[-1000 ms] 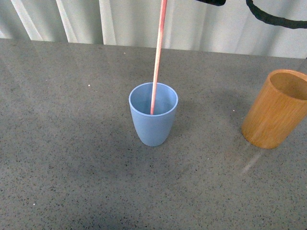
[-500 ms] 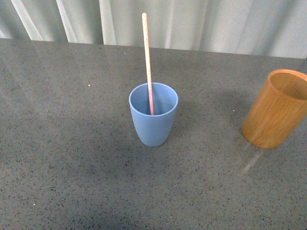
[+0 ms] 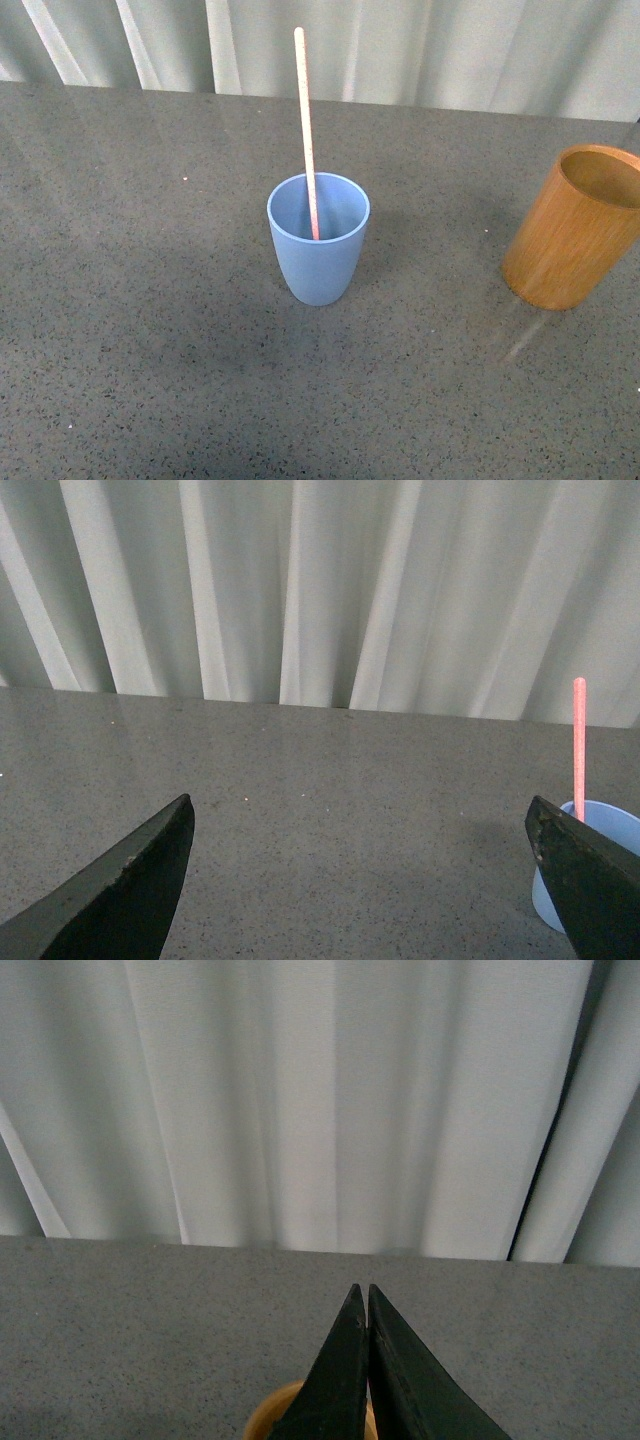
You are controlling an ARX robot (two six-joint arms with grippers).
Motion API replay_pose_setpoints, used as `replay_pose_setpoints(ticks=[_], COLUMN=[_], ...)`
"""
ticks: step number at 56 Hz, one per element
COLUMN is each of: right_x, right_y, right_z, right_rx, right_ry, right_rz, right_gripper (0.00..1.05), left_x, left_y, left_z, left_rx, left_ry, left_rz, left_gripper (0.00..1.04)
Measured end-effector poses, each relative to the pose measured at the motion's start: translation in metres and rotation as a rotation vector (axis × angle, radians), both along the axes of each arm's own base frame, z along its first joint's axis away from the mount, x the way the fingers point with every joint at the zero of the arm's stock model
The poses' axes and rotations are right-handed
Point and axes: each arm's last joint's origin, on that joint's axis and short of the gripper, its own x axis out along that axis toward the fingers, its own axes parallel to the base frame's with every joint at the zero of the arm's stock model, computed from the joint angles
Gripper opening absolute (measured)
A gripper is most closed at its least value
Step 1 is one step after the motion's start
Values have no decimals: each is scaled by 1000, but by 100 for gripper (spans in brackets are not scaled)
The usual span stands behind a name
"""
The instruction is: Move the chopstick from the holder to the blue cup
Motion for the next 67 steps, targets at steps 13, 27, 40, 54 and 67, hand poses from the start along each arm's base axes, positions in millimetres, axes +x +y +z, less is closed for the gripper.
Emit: replay_pose_setpoints(ticks=[13,27,40,54,67], right_x=[-27,-52,-70,-80,-89], right_y=[-12,-28,-31,-31,-31], right_z=[-8,-21,-16,-12,-10], right_rx=[0,2,2,2,2], right_ry=[4,1,-12,-24,-31], right_rz=[1,6,-7,-6,-6], right_gripper=[1,1,1,1,1], left_x=[0,0,0,0,0], left_y=[0,0,0,0,0], left_z=[0,0,0,0,0], left_rx=[0,0,0,0,0], left_ry=[0,0,0,0,0], left_rz=[0,0,0,0,0], left_gripper=[98,98,98,98,98])
